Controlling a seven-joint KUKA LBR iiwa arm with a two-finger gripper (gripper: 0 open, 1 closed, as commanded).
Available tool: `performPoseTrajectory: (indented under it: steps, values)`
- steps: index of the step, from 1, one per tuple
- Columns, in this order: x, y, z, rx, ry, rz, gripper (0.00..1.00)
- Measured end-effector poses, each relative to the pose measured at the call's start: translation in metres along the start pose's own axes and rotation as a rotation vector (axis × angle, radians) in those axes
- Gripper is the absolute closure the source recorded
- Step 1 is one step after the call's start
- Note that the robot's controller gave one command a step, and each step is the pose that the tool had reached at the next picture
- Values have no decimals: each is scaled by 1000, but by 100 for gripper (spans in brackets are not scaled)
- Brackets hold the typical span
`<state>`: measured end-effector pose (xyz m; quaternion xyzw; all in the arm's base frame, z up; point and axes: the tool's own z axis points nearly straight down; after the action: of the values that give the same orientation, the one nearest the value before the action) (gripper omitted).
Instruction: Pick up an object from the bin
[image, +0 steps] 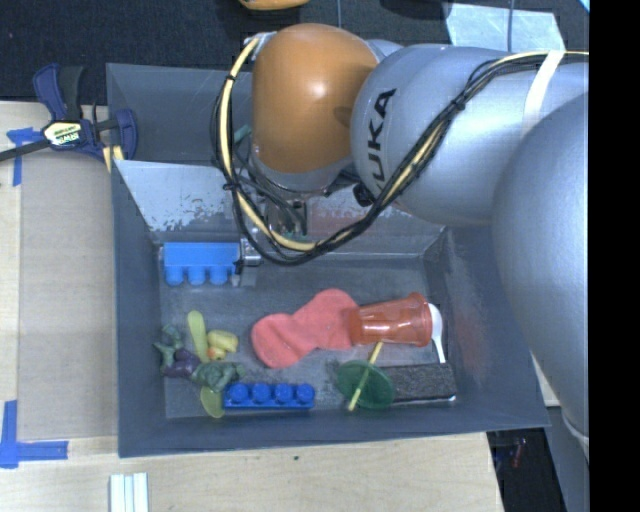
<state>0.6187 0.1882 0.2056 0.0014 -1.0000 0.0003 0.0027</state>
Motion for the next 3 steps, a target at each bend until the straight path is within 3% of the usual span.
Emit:
performPoseTrajectory:
  steps: [1,2,3]
  values:
    - [-2,-1,-5,-2,-8,3,0]
    - [14,-43,58,-3,-11,86,0]
    - [13,-58,83,-2,-9,94,0]
